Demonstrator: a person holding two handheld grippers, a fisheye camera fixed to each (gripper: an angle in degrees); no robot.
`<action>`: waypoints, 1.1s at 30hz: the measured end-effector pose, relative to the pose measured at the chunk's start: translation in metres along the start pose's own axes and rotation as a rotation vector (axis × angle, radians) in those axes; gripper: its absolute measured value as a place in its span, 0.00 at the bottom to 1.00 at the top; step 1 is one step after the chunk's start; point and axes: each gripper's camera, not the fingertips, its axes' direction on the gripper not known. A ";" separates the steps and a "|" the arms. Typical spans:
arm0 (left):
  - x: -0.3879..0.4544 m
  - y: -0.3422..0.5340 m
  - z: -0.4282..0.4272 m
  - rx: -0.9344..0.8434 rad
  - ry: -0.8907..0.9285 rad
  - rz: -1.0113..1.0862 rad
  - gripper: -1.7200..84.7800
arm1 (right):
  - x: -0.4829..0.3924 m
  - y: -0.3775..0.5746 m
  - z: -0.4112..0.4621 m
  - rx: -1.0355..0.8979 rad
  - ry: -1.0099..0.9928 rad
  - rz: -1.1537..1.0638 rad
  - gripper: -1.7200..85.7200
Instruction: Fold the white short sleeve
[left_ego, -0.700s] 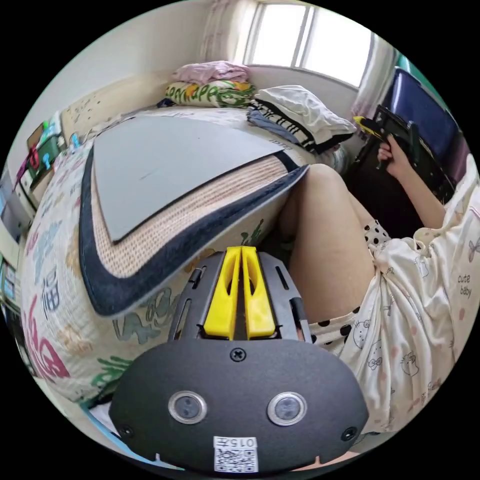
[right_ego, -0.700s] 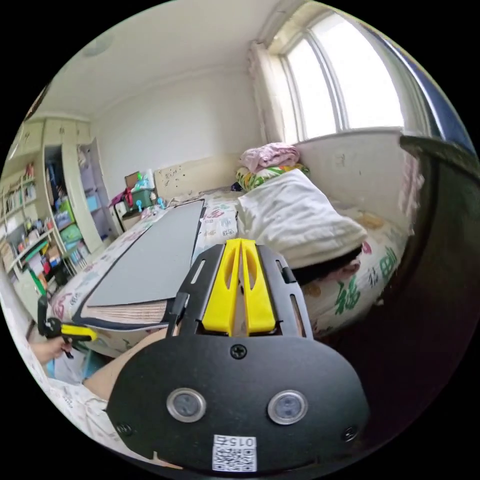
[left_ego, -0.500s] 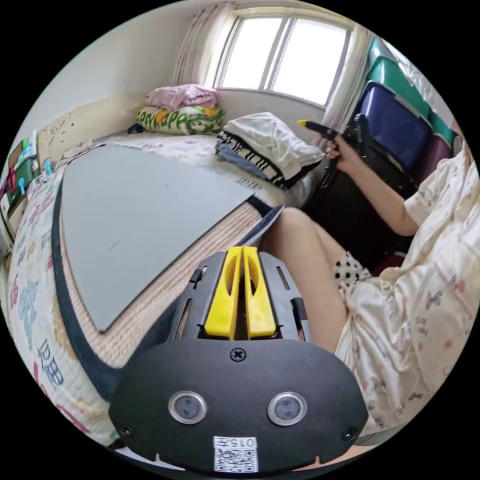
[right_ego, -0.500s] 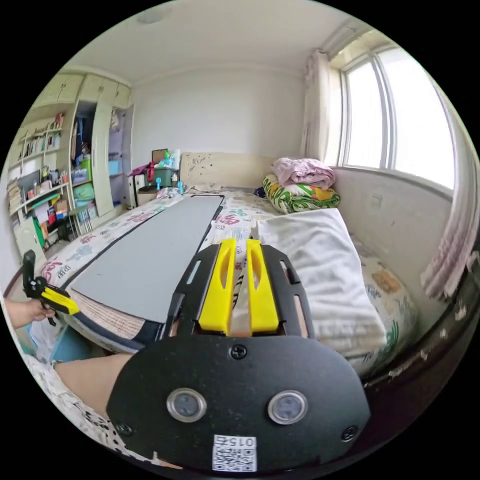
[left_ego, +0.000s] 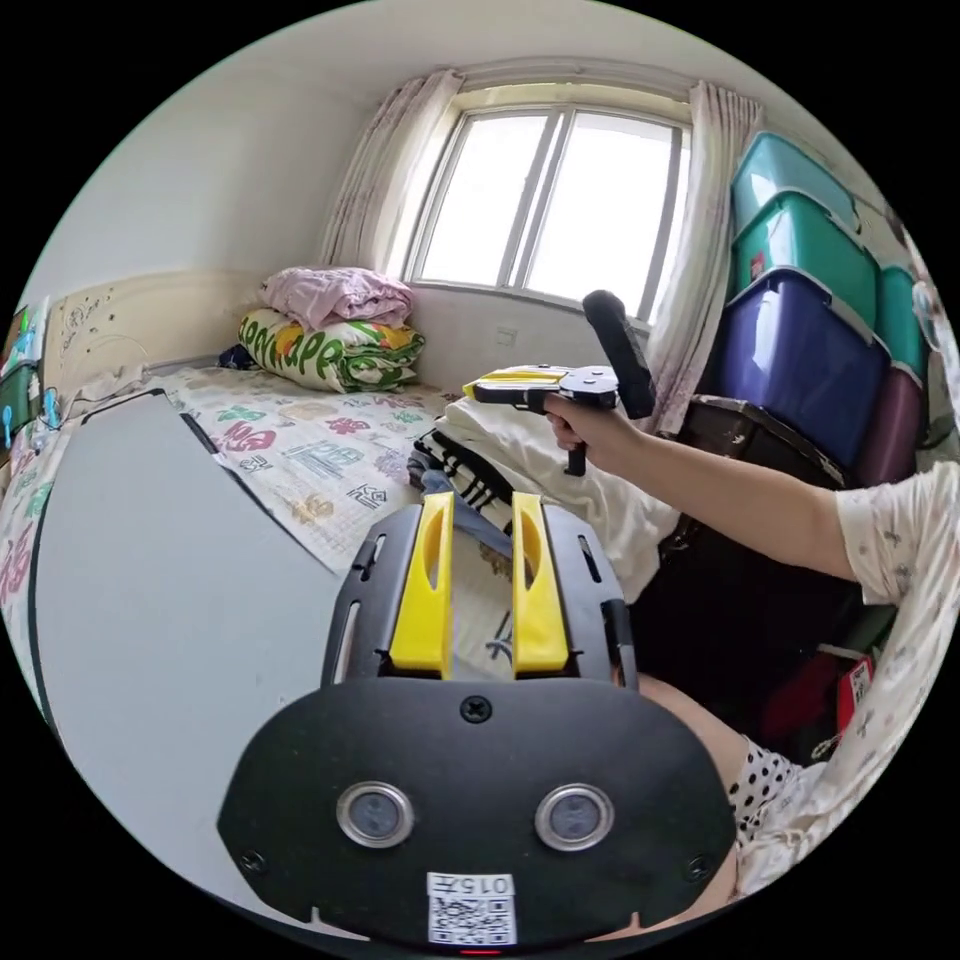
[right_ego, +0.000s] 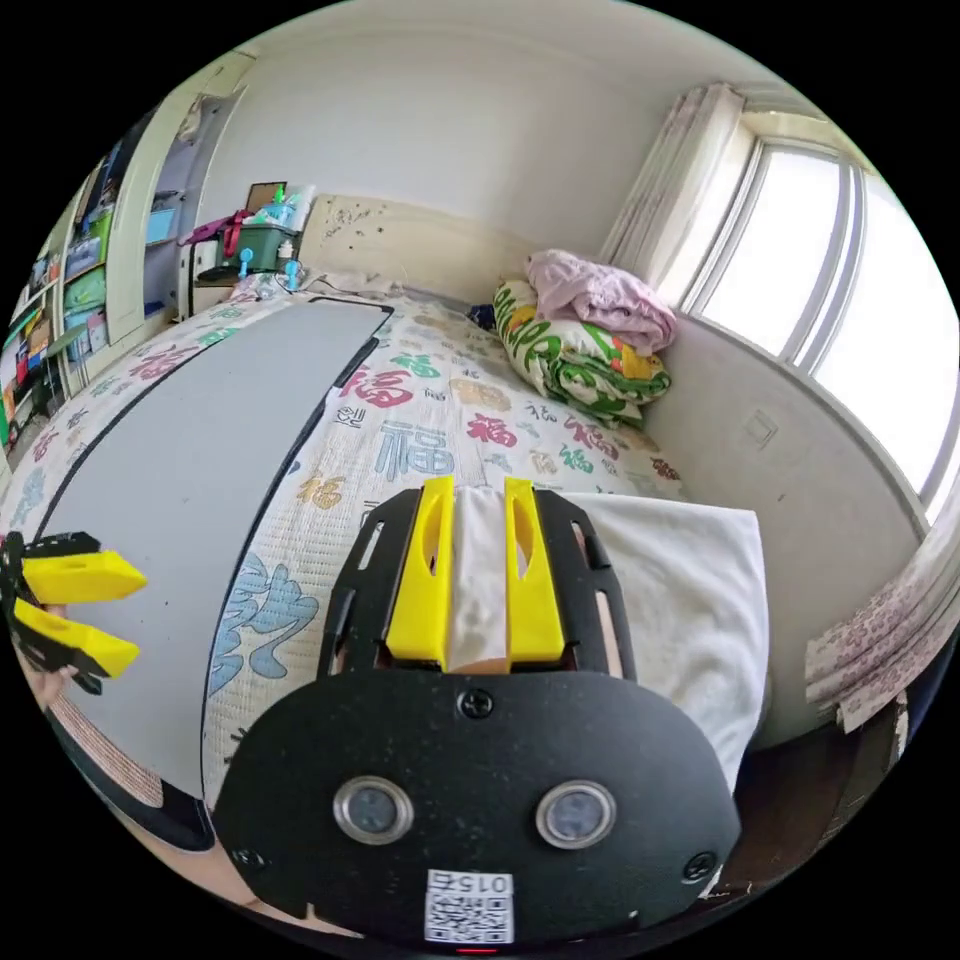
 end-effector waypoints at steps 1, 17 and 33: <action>-0.008 -0.016 0.028 -0.007 -0.017 -0.005 0.15 | 0.008 -0.007 0.000 -0.019 -0.036 0.032 0.12; -0.103 -0.035 0.211 -0.002 0.012 -0.223 0.18 | 0.114 0.029 -0.175 0.121 -0.558 0.463 0.04; -0.082 0.046 0.257 -0.037 0.106 -0.200 0.03 | 0.079 0.109 -0.365 0.307 -0.641 0.477 0.03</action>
